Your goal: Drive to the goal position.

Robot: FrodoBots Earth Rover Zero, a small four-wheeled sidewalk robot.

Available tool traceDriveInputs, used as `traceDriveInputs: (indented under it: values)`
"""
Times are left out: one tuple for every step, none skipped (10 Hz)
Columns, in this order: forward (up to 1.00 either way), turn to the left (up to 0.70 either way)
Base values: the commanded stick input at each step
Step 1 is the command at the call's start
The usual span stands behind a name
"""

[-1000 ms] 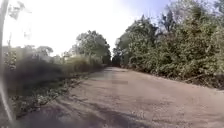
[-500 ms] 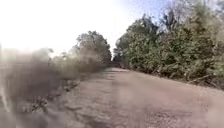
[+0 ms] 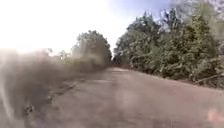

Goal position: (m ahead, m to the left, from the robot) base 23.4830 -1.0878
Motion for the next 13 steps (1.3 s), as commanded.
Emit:
traceDriveInputs:
  values:
    - [0.7,0.0]
    - [0.7,0.0]
    - [0.7,0.0]
    - [0.7,0.0]
    - [0.7,0.0]
    - [0.7,0.0]
    - [0.7,0.0]
    - [0.7,0.0]
    - [0.7,0.0]
    - [0.7,0.0]
    - [0.7,0.0]
    - [0.7,0.0]
    - [0.7,0.0]
